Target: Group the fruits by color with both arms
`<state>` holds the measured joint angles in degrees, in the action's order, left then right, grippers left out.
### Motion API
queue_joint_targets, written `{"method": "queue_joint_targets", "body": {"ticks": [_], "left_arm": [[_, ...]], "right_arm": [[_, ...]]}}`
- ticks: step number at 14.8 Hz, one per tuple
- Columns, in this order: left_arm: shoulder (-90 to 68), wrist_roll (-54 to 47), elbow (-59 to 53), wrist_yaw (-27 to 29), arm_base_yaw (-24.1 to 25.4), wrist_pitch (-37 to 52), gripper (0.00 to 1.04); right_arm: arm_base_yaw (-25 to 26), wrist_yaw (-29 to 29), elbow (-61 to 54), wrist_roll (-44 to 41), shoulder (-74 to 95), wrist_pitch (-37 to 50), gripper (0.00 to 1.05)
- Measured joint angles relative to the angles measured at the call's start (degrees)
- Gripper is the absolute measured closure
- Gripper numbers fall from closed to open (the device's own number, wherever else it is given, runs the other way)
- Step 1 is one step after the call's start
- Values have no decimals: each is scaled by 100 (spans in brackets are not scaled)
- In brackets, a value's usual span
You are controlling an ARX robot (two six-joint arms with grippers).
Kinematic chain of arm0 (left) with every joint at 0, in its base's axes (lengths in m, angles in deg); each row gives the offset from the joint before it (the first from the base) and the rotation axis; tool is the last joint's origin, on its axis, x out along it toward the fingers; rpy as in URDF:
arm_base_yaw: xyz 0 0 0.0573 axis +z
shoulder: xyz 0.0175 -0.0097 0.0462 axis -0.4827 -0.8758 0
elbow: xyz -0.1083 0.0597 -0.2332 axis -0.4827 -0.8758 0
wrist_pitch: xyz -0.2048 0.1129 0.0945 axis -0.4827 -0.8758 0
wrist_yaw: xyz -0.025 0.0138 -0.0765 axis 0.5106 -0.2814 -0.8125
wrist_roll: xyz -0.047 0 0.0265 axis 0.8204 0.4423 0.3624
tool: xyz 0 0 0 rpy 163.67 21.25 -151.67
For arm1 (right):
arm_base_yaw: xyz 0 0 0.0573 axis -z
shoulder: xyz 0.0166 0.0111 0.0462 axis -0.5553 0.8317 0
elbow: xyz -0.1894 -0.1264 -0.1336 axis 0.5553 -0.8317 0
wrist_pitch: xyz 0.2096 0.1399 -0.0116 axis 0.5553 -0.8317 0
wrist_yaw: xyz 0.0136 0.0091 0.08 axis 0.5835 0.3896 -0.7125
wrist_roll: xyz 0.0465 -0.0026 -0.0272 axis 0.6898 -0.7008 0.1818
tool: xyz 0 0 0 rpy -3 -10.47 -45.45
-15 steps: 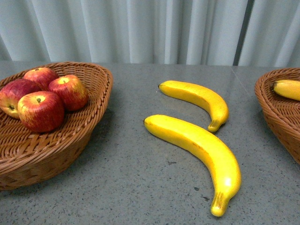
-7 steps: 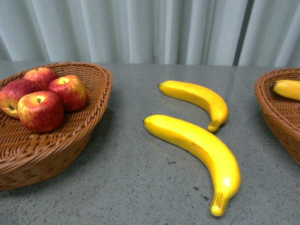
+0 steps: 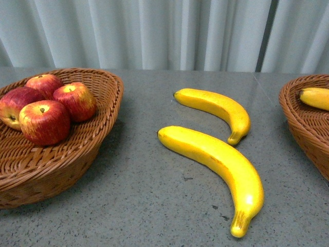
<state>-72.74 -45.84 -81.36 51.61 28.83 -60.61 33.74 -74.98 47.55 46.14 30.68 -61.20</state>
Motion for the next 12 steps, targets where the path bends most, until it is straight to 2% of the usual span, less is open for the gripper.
{"method": "queue_joint_targets", "body": {"ticks": [1, 3, 7, 12], "left_arm": [[79, -2, 0, 0, 0, -90, 103], [997, 0, 2, 2, 2, -1121, 103], [1005, 0, 2, -2, 2, -1110, 103], [1005, 9, 2, -2, 2, -1102, 39]], "right_arm": [[0, 0, 0, 2, 0, 0, 7], [0, 0, 0, 2, 0, -2, 7], [0, -2, 0, 2, 0, 2, 7], [0, -2, 0, 2, 0, 0, 7]]}}
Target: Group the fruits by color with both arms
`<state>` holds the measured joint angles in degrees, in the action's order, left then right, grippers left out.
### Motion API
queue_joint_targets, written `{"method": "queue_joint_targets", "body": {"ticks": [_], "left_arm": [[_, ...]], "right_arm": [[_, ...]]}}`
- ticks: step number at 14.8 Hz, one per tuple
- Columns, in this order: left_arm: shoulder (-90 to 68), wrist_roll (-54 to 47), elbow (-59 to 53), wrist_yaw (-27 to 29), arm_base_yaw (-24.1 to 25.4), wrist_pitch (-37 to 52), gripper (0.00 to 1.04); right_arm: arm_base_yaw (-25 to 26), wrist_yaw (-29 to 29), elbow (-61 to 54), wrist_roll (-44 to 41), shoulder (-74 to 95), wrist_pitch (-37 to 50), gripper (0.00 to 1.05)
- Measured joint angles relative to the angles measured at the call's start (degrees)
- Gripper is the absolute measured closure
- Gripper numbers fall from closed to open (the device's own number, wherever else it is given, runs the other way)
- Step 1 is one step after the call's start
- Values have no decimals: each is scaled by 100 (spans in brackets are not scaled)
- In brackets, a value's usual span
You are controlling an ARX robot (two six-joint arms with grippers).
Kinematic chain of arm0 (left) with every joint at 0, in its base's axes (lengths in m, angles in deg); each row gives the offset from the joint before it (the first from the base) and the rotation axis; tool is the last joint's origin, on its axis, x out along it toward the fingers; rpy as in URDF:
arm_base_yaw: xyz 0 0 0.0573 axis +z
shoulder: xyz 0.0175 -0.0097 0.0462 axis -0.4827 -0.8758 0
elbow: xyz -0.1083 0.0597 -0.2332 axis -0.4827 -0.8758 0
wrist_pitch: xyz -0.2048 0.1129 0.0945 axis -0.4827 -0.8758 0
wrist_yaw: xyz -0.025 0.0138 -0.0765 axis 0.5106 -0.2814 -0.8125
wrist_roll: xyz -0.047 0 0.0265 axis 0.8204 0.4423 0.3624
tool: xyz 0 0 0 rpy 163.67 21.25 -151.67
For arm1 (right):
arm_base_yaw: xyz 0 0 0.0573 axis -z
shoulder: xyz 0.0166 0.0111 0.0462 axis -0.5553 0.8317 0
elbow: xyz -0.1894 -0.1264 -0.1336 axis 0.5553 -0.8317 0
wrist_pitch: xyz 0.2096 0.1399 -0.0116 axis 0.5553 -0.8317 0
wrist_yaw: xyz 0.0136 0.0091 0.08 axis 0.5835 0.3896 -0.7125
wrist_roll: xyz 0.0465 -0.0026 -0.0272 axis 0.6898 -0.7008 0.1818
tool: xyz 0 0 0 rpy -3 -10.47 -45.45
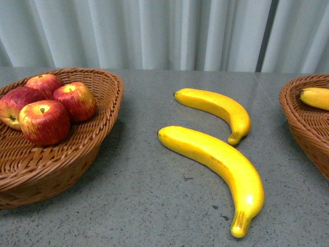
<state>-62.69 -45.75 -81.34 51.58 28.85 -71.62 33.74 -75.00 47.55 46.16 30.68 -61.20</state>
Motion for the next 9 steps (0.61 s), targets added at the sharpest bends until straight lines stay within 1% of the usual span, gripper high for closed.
{"method": "queue_joint_targets", "body": {"ticks": [1, 2, 3, 4, 5, 6, 7, 9], "left_arm": [[0, 0, 0, 0, 0, 0, 26], [0, 0, 0, 2, 0, 0, 14], [0, -7, 0, 0, -2, 2, 5], [0, -2, 0, 2, -2, 0, 7], [0, -4, 0, 0, -2, 2, 7], [0, -4, 0, 0, 0, 0, 7], [0, -4, 0, 0, 0, 0, 7], [0, -4, 0, 0, 0, 0, 7]], "right_arm": [[2, -7, 0, 0, 2, -7, 7], [63, -426, 37, 352, 356, 256, 7], [-151, -448, 378, 625, 1469, 1185, 7], [-511, -339, 850, 638, 2483, 2111, 7], [-839, -273, 1394, 614, 3547, 2957, 7], [-1178, -254, 2048, 568, 4763, 3545, 7], [-1416, -205, 2658, 509, 5779, 3550, 7], [-1847, -101, 3766, 332, 7444, 3025, 7]]}}
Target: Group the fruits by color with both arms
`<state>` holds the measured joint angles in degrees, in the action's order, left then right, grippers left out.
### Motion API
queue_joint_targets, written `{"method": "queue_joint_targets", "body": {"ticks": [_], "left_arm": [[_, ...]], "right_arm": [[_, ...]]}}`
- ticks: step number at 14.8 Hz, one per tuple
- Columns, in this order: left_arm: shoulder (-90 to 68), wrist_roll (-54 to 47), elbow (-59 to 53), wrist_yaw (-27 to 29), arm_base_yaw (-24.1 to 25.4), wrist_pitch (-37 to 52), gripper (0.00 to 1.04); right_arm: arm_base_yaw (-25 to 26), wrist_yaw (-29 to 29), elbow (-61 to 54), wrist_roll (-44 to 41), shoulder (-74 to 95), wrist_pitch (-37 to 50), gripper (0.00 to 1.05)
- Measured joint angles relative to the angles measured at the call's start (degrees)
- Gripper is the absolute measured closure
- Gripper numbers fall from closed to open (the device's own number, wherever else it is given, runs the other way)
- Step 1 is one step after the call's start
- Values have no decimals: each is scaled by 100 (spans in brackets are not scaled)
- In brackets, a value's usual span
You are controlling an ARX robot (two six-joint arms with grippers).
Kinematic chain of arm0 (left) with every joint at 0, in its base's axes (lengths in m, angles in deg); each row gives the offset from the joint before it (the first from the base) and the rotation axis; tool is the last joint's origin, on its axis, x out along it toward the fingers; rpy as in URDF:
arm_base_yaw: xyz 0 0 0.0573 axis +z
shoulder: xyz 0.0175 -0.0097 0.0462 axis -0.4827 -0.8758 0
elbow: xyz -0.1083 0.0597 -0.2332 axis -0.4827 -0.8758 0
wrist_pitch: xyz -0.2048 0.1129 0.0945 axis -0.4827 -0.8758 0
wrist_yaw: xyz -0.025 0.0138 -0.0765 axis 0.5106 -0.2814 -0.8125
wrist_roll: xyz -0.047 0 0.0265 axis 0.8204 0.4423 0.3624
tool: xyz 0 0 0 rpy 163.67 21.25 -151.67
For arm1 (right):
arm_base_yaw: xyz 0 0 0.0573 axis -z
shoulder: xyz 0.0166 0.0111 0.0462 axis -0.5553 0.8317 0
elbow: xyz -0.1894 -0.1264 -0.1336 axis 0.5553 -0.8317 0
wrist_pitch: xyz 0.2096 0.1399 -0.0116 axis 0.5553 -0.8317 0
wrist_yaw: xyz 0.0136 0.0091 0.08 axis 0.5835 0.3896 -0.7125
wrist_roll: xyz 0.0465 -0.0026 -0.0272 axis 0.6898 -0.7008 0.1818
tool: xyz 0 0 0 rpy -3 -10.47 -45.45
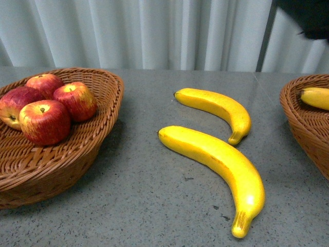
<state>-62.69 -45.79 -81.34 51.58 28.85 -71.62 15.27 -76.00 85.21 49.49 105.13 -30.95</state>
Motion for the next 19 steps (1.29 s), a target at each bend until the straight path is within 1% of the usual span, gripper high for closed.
{"method": "queue_joint_targets", "body": {"ticks": [2, 3, 5, 7, 10, 12, 16, 19], "left_arm": [[0, 0, 0, 0, 0, 2, 7], [0, 0, 0, 0, -2, 0, 7], [0, 0, 0, 0, 0, 0, 7], [0, 0, 0, 0, -2, 0, 7], [0, 0, 0, 0, -2, 2, 7], [0, 0, 0, 0, -2, 0, 7], [0, 0, 0, 0, -2, 0, 7], [0, 0, 0, 0, 0, 0, 7]], "right_arm": [[-385, 59, 1054, -212, 973, -636, 7], [-566, 48, 1408, -341, 1261, -988, 7], [-835, -44, 1690, -627, 1670, -1716, 7], [-977, -90, 1714, -922, 1965, -2284, 7], [-1016, 0, 1801, -1285, 2280, -2527, 7], [-1080, 96, 2000, -1419, 2656, -2771, 7], [-1073, 151, 2173, -1508, 2927, -2964, 7], [-1036, 278, 2184, -1816, 3051, -3185, 7]]}}
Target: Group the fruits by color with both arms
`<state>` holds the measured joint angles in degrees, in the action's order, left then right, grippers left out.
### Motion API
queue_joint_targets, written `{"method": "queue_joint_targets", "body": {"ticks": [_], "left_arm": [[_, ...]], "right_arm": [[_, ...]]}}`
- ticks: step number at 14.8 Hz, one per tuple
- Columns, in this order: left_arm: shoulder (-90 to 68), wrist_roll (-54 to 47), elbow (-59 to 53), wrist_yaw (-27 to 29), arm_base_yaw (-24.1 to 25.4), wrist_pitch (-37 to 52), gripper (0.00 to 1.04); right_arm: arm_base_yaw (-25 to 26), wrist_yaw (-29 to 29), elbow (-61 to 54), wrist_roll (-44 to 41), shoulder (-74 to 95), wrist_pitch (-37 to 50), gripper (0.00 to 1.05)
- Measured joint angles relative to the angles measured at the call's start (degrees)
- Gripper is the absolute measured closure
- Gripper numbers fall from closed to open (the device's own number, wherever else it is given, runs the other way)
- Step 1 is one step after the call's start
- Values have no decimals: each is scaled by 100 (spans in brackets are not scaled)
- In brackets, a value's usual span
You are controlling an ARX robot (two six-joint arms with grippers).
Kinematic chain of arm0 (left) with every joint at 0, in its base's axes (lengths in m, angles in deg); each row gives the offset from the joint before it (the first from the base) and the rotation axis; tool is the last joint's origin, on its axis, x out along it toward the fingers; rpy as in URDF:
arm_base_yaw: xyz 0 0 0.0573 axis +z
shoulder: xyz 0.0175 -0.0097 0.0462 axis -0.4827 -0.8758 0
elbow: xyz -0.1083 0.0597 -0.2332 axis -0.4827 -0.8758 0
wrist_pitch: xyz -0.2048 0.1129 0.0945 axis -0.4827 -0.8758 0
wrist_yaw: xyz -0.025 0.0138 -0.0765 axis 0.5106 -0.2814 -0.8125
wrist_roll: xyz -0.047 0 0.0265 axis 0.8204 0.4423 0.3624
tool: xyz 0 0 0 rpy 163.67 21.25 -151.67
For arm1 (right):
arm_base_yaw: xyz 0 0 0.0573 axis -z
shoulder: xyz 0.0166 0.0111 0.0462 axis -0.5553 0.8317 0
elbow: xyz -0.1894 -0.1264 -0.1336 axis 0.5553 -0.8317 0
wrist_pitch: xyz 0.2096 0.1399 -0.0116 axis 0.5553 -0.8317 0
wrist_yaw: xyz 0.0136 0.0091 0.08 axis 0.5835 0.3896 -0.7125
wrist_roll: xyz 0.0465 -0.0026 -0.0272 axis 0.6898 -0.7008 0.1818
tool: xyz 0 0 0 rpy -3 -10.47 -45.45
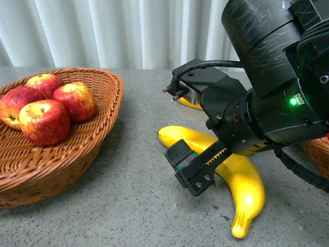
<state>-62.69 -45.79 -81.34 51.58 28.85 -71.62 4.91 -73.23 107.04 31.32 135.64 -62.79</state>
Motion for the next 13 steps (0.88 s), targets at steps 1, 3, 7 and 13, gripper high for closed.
{"method": "queue_joint_targets", "body": {"ticks": [1, 3, 7, 13], "left_arm": [[0, 0, 0, 0, -2, 0, 7], [0, 0, 0, 0, -2, 2, 7], [0, 0, 0, 0, 0, 0, 7], [0, 0, 0, 0, 0, 2, 7]], "right_arm": [[-2, -2, -39, -133, 4, 57, 37], [39, -133, -140, -234, -20, 142, 69], [378, -669, -151, 2, -542, 348, 71], [1950, -909, -330, -610, -1899, 693, 71]]}}
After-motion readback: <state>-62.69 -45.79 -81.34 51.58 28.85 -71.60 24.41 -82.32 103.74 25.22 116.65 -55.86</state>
